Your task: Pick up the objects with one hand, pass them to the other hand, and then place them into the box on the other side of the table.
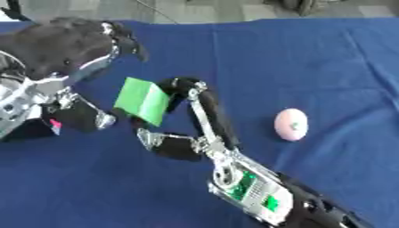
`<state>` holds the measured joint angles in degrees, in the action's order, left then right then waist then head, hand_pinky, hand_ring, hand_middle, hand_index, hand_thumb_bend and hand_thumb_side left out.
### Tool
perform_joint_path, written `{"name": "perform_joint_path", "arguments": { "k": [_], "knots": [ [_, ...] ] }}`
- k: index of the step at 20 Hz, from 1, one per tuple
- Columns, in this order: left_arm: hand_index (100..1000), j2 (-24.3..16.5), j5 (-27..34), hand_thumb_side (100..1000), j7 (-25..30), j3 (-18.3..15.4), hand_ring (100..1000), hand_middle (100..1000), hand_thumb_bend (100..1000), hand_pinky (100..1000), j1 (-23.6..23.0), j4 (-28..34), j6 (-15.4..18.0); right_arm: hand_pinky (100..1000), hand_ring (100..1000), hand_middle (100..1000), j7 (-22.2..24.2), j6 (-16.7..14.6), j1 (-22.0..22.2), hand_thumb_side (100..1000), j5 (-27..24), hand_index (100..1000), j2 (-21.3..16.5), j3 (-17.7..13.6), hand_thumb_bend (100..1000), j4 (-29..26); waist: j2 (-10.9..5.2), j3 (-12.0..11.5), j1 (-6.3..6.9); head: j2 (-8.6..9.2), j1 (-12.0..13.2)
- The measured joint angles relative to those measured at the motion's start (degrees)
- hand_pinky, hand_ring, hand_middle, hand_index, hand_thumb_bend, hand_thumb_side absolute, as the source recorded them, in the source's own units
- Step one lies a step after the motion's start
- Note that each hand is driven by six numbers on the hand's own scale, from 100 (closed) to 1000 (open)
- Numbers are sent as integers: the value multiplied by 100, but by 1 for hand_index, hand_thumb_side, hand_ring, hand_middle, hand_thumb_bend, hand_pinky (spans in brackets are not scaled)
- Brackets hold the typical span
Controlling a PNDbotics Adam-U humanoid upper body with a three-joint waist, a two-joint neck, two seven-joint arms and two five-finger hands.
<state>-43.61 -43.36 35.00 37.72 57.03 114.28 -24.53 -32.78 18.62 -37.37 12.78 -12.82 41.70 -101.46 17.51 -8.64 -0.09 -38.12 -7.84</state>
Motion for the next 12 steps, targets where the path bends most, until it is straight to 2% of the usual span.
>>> {"name": "perform_joint_path", "arguments": {
  "k": [1,8,12],
  "knots": [
    [824,18,9,124,10,11,769,761,472,767,0,-1,-10,790,470,485,3,-2,-1,204,-1,597,0,0,100,-21,6,0,0,0,2],
    [818,21,152,116,84,13,769,756,479,773,0,-6,-1,791,472,485,61,-56,0,192,9,597,-8,-2,100,-28,21,-1,-1,-2,10],
    [775,25,173,100,129,15,742,703,443,766,0,-5,-5,791,472,485,80,-76,0,191,12,597,-9,-4,100,-28,21,5,-1,-2,12]
  ]
}}
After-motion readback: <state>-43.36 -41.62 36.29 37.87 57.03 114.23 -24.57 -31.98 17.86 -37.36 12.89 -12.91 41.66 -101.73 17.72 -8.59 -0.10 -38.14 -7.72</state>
